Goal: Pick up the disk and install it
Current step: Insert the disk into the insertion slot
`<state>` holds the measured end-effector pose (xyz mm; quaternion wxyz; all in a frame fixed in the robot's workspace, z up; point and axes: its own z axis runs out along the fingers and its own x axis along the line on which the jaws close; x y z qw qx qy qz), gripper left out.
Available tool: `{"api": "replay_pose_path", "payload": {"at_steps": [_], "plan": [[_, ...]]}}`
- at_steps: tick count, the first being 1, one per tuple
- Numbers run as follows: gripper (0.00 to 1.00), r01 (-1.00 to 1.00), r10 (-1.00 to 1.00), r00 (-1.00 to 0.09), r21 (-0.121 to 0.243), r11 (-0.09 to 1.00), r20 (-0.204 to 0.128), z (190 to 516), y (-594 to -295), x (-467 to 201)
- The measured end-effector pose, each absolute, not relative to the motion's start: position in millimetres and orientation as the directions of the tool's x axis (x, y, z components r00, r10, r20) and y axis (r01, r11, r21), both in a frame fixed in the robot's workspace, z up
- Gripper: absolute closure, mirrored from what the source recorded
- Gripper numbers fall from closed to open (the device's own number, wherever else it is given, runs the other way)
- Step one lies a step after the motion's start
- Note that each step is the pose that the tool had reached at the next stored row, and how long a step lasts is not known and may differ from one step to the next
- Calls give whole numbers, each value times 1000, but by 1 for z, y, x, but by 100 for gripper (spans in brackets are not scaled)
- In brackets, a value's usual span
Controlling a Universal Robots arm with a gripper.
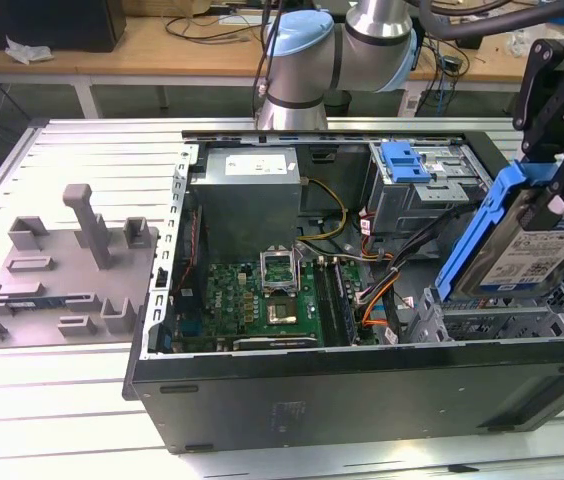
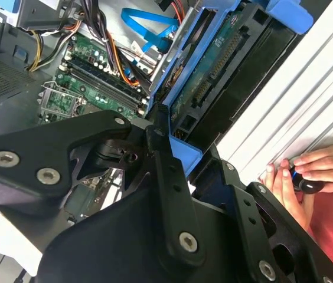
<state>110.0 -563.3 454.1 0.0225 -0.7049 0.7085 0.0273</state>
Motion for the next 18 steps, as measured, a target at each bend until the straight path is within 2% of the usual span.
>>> {"api": "replay_pose_path", "payload": {"at_steps": [17,18], "plan": [[63,-1000,-998,-5,7,5,-69,443,-562,110],[63,-1000,-998,-5,7,5,-69,432,-562,110]]}}
